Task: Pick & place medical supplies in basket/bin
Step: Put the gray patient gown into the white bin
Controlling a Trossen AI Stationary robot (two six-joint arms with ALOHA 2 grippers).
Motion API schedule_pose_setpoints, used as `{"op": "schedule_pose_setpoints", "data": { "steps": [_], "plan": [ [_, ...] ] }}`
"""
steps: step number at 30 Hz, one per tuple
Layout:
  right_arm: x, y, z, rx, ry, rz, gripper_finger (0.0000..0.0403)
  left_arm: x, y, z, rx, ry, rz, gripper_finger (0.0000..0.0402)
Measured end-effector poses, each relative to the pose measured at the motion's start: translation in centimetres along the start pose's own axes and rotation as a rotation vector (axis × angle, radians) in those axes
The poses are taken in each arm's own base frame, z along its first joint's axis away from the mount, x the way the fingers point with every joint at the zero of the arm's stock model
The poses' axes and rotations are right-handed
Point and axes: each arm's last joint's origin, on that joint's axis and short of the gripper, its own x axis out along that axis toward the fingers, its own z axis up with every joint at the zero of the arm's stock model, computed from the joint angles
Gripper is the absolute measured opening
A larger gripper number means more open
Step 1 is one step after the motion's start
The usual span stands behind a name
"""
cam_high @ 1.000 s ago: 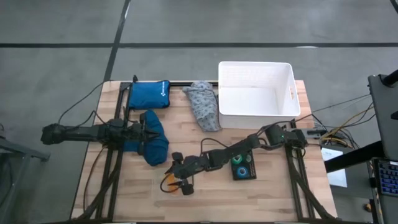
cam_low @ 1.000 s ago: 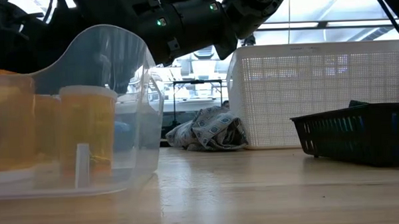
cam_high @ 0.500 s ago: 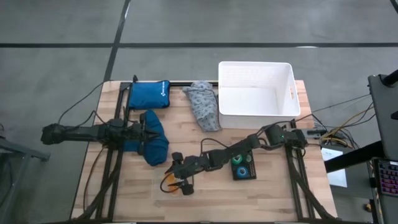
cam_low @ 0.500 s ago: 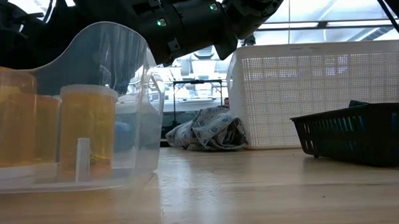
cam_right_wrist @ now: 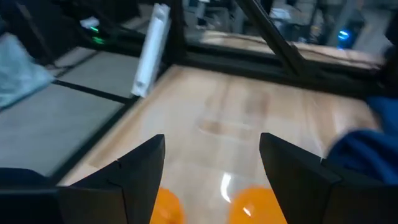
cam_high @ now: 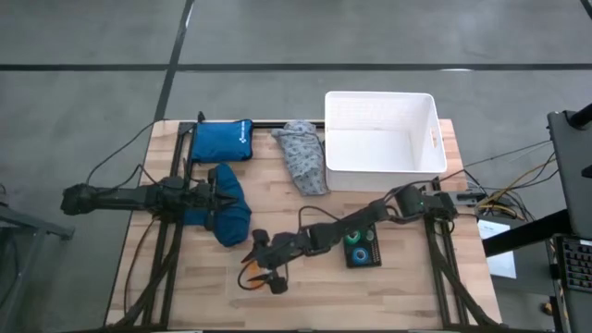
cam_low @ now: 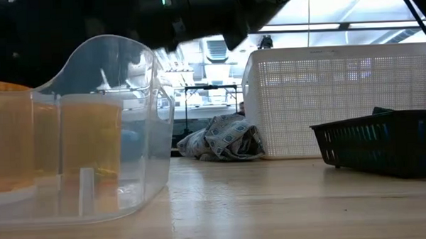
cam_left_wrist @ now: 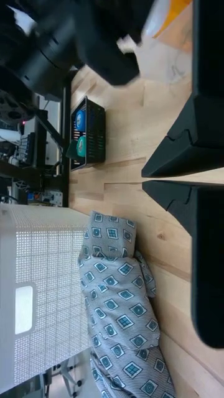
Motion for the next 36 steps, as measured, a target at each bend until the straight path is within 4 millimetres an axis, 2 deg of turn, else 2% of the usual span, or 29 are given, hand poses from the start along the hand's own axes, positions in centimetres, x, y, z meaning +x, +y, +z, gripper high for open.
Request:
{"op": "schedule_pose_setpoints", "data": {
  "steps": [3, 7, 11, 19, 25, 28, 32, 36],
  "plan": [
    [-0.3, 0.2, 1.0, -0.010, -0.015, 0.053, 0.0252, 0.0, 0.0, 0.0, 0.000, 0.001, 0.000, 0.0026],
    [-1.3, 0.1, 2.0, -0.077, 0.051, 0.052, 0.0247, 0.0, 0.0, 0.0, 0.000, 0.000, 0.000, 0.0026],
    [-3.3, -1.2, 3.2, -0.059, 0.123, 0.027, 0.0246, 0.0, 0.0, 0.0, 0.000, 0.000, 0.000, 0.0026],
    [-6.5, -3.7, 4.6, 0.000, 0.058, 0.007, 0.0246, 0.0, 0.0, 0.0, 0.003, 0.000, 0.000, 0.0026],
    [-10.1, -5.3, 4.0, 0.072, -0.063, -0.051, 0.0246, 0.0, 0.0, 0.0, 0.003, 0.000, 0.000, 0.0026],
    [-11.9, -5.1, 3.1, 0.084, -0.091, -0.143, 0.0246, 0.0, 0.0, 0.0, 0.003, 0.000, 0.000, 0.0026],
    [-13.9, -4.2, 1.7, 0.062, -0.069, -0.353, 0.0246, 0.0, 0.0, 0.0, 0.003, -0.001, 0.000, 0.0026],
    [-15.1, -3.3, 0.6, 0.072, -0.047, -0.485, 0.0246, 0.0, 0.0, 0.0, 0.003, 0.000, 0.000, 0.0026]
  ]
}}
